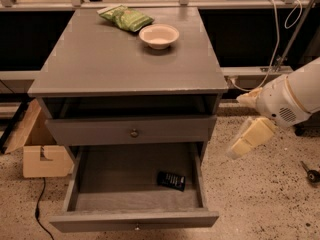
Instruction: Pick rxbar blueberry from middle drawer and place on counter
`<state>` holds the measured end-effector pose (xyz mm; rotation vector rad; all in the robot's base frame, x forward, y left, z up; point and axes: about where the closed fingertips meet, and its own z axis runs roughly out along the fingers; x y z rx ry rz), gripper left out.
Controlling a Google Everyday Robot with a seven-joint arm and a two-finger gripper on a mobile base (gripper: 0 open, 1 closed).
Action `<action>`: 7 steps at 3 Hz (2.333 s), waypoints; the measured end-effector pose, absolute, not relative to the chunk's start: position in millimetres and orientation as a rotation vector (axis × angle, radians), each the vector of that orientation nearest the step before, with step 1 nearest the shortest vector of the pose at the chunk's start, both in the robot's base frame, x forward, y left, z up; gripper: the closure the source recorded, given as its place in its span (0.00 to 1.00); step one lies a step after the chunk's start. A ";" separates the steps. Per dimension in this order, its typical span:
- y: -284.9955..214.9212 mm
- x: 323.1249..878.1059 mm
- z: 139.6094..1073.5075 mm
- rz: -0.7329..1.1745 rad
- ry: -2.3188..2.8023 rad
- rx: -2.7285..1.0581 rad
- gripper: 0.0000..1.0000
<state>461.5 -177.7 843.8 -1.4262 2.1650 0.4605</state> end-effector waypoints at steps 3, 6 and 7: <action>-169.0 463.7 790.7 0.469 2.150 -1.415 0.00; -143.5 479.5 688.8 0.445 2.046 -1.399 0.00; -136.4 479.0 636.9 0.446 2.069 -1.422 0.00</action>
Offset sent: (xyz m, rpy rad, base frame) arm 0.0030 0.0093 -0.0657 0.0227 0.0164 -0.0010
